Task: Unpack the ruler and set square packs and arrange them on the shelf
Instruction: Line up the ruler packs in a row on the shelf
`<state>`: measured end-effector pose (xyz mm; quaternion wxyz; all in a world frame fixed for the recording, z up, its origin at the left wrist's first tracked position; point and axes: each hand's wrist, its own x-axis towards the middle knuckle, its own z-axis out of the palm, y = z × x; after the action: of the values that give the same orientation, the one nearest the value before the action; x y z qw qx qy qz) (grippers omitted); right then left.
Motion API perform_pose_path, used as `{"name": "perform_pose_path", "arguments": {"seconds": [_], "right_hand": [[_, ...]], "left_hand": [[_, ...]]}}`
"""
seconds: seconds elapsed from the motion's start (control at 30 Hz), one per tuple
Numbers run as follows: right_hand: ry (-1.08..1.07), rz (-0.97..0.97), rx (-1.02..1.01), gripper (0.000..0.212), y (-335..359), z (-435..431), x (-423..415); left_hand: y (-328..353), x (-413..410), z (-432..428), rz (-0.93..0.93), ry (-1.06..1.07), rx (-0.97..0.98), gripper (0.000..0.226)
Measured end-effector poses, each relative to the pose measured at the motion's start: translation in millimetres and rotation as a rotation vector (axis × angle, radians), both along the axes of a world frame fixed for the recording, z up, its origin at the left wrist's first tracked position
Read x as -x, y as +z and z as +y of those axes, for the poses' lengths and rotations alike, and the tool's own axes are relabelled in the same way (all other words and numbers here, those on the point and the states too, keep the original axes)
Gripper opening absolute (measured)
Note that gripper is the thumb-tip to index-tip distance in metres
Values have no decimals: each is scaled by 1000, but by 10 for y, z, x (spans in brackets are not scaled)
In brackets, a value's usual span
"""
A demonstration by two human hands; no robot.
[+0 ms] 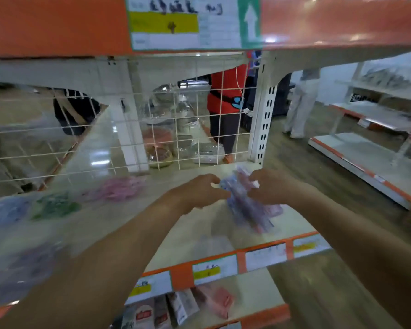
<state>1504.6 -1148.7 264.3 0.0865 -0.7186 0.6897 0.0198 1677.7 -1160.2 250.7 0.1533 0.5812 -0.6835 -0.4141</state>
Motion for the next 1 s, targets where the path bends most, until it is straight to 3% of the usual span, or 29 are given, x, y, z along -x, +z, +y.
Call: {"name": "perform_pose_path", "arguments": {"seconds": [0.2, 0.3, 0.33, 0.4, 0.5, 0.6, 0.73, 0.8, 0.9, 1.0], "right_hand": [[-21, -73, -156, 52, -170, -154, 239], [73, -111, -148, 49, -255, -230, 134], [98, -144, -151, 44, -269, -238, 80], [140, -212, -147, 39, -285, -234, -23], [180, -295, -135, 50, -298, -204, -183], [205, -373, -166, 58, -319, -196, -376], [217, -496, -237, 67, -366, -149, -595], [191, -559, -256, 60, -388, -133, -651], [118, -642, -234, 27, -448, -158, -683], [70, -669, -203, 28, -518, -195, -695]], "left_hand": [[-94, 362, -184, 262, 221, -195, 54], [-111, 450, -202, 363, 294, -218, 16], [-108, 458, -198, 378, 327, -220, 15], [-117, 428, -191, 358, 374, -204, 25], [-129, 235, -173, 345, 423, -194, 65], [-165, -35, -132, 283, 469, -174, 78], [-236, -326, -57, 38, 452, -34, 83], [-262, -447, -27, -77, 423, 12, 84], [-259, -544, 13, -237, 356, 32, 79], [-246, -515, 42, -291, 313, 113, 74]]}}
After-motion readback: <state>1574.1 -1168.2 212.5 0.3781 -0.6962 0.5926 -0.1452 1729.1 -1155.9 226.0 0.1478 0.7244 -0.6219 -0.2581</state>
